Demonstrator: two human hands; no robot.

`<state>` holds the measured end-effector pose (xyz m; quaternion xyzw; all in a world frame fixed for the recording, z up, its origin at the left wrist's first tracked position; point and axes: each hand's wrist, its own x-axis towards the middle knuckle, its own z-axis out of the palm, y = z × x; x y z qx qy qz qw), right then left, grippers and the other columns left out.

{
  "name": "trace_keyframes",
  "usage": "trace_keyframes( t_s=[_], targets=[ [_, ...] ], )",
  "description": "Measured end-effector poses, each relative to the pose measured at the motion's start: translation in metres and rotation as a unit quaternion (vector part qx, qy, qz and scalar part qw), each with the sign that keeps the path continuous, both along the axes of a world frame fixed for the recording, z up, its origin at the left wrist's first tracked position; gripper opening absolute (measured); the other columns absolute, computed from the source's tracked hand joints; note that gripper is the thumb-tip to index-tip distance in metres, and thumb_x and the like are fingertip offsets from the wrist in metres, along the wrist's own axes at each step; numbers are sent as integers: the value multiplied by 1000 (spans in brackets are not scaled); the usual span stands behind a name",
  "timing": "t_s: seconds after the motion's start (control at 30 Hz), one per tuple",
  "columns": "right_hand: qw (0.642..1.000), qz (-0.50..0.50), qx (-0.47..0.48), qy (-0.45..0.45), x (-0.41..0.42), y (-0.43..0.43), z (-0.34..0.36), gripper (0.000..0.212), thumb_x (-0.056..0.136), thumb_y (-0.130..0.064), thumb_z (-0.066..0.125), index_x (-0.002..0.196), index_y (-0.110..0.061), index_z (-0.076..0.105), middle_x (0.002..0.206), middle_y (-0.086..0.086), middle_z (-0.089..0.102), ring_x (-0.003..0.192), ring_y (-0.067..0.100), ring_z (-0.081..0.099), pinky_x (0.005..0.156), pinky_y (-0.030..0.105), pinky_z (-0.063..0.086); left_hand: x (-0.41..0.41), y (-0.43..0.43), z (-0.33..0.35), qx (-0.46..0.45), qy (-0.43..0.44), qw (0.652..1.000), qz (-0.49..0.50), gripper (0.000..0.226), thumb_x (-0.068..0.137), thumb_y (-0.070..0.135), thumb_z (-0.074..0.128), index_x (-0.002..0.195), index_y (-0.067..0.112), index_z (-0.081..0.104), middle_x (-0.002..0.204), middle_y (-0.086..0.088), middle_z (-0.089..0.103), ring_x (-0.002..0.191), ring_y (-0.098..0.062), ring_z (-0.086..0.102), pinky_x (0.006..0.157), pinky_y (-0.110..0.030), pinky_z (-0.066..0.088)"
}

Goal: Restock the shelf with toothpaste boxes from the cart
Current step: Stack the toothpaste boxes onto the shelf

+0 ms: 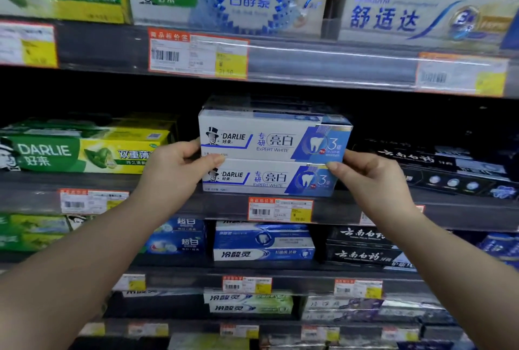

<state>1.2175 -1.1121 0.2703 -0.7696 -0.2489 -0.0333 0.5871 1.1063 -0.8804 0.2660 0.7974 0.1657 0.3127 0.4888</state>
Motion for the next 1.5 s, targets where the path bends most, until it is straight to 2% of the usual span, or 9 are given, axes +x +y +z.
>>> trace_keyframes(
  t_s=[0.4,0.5,0.57,0.67,0.77,0.87,1.0,1.3,1.5],
  targets=[
    [999,17,-38,23,0,-1,4,28,89,-12,56,117,-13,61,90,-14,65,69,-20,59,59,-1,44,-1,-4,-5,34,14,999,13,26,87,24,60,113,23,65,86,20,64,66,21,57,54,4,38],
    [997,21,-68,14,0,-3,6,28,90,-16,56,118,-17,60,97,-12,67,79,-11,62,71,3,49,-2,-10,-4,61,18,998,25,27,89,26,58,115,22,64,82,22,61,65,13,58,51,4,36],
    [995,27,-94,7,1,-4,7,32,90,-19,57,122,-18,58,108,-8,67,95,1,63,88,21,52,-3,-13,-2,70,23,997,31,26,90,27,56,115,22,63,80,21,60,68,7,54,50,2,36],
    [985,-8,-167,-39,0,-11,9,51,86,-30,61,134,-24,45,127,-4,60,116,13,55,100,37,46,-7,-15,2,74,23,996,46,23,89,27,58,112,25,60,92,9,65,81,-2,58,62,-8,41],
    [969,-33,-222,-102,-19,-28,11,63,85,-31,62,141,-24,35,139,-2,48,129,16,43,104,31,37,-21,-15,-4,114,44,987,106,45,84,30,64,126,18,53,121,-4,57,109,-20,54,85,-27,42],
    [942,-11,-280,-182,-47,-50,4,61,85,-30,62,140,-24,35,140,-3,46,130,17,40,104,28,31,-47,-30,-13,158,65,976,138,52,82,33,67,128,12,52,122,-12,53,112,-27,53,95,-37,43],
    [899,49,-388,-199,-68,-67,-19,63,87,-43,54,143,-32,26,150,-6,31,139,17,26,113,35,21,-74,-60,-25,234,185,950,95,65,74,62,51,120,16,58,121,-9,56,111,-27,54,94,-38,44],
    [842,213,-480,-122,-97,-42,-75,67,89,-47,50,146,-31,18,155,-4,20,142,21,20,113,44,25,-146,-93,-67,265,478,834,72,68,86,59,44,142,23,30,151,-5,29,139,-26,26,111,-39,24],
    [811,310,-488,-94,-144,7,-101,65,90,-46,49,145,-32,18,155,-6,15,142,21,20,114,42,24,-234,-77,-101,214,517,816,144,66,79,63,49,133,26,41,134,-3,47,126,-26,43,102,-41,35]
  ],
)
